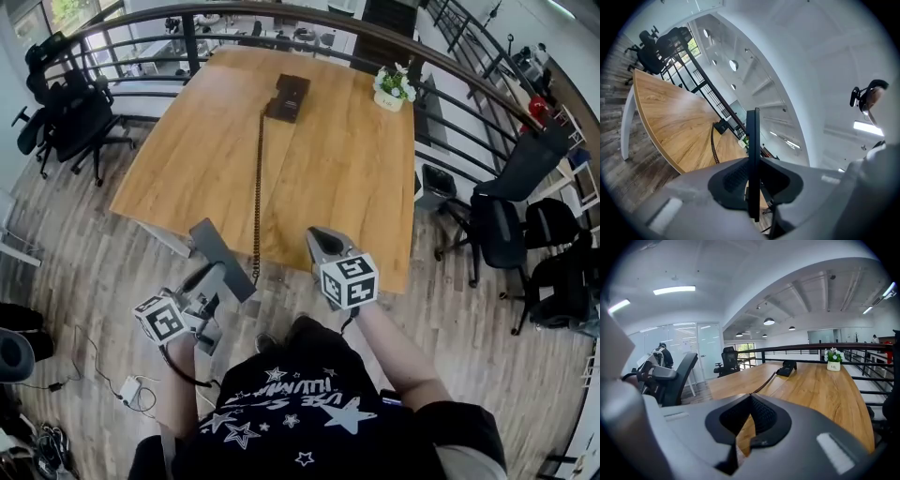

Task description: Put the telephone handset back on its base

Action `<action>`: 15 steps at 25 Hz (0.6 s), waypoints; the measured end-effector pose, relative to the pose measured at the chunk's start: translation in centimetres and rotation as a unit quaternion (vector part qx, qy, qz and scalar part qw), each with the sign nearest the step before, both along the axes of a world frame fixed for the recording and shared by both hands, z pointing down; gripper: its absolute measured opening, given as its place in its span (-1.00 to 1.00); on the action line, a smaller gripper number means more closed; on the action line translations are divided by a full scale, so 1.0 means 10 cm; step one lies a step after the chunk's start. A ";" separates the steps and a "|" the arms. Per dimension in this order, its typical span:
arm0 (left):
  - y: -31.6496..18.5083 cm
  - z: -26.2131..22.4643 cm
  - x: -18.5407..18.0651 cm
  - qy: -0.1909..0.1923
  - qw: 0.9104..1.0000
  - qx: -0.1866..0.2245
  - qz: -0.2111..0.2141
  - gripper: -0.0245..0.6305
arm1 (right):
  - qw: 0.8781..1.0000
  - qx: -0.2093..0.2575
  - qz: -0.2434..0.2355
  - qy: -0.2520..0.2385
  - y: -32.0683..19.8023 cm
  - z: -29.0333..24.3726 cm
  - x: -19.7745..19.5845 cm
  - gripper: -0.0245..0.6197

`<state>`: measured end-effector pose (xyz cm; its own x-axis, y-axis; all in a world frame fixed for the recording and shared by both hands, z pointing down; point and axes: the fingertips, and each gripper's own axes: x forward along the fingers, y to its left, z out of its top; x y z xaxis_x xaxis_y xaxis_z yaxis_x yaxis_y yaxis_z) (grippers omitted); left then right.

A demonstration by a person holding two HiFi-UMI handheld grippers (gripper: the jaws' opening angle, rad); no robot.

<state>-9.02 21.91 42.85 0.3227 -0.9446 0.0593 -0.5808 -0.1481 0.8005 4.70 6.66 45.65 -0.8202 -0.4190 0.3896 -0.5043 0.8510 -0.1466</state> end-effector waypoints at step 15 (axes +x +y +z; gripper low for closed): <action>-0.45 -0.01 -0.49 -0.005 1.000 0.002 0.001 -0.69 | 1.000 0.008 0.004 -0.020 -0.81 -0.07 -0.66 -0.92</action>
